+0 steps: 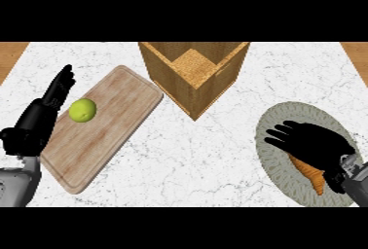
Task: Pick the croissant from the placemat and place it in the basket
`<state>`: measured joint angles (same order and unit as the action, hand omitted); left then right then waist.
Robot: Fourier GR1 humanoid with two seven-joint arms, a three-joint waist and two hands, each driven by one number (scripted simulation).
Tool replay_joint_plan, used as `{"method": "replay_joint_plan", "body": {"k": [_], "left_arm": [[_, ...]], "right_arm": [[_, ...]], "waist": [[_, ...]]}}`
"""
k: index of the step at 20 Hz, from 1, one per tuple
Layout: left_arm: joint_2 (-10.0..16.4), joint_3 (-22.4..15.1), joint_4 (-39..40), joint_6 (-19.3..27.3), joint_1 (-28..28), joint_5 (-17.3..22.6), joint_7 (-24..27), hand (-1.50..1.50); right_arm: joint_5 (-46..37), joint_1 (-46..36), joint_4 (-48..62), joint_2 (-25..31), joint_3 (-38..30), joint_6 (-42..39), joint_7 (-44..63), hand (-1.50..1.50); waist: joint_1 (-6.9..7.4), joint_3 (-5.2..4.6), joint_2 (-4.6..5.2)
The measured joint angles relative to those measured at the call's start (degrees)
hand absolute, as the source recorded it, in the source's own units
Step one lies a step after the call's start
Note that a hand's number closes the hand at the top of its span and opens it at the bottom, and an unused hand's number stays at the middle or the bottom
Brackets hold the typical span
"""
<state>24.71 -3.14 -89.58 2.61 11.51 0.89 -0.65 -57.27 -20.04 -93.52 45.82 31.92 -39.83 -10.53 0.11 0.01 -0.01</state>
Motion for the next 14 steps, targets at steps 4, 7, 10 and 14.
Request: {"method": "replay_joint_plan", "body": {"k": [4,7,10,14], "left_arm": [[-1.5,0.6,0.3,-0.6,0.1,-1.4,0.0,0.0],[-2.5,1.4,1.1,-1.2,0.3,-2.3,0.5,0.0],[-2.6,2.6,0.1,-2.4,0.3,-2.4,-0.5,0.0],[-3.5,3.6,0.7,-3.6,0.0,-3.2,0.7,0.0]], "right_arm": [[-3.1,2.1,1.5,-2.7,-1.0,1.1,-0.8,-1.5],[-5.4,4.1,2.2,-3.0,-2.1,2.8,-2.7,-1.5],[-7.9,4.2,4.0,-4.3,-2.9,3.1,-4.1,-1.5],[-10.5,3.9,7.1,-5.5,-4.6,3.7,-6.3,-1.5]], "waist": [[-0.04,-0.01,0.0],[-0.11,0.0,0.01],[-0.03,-0.01,0.0],[0.0,-0.01,0.02]]}}
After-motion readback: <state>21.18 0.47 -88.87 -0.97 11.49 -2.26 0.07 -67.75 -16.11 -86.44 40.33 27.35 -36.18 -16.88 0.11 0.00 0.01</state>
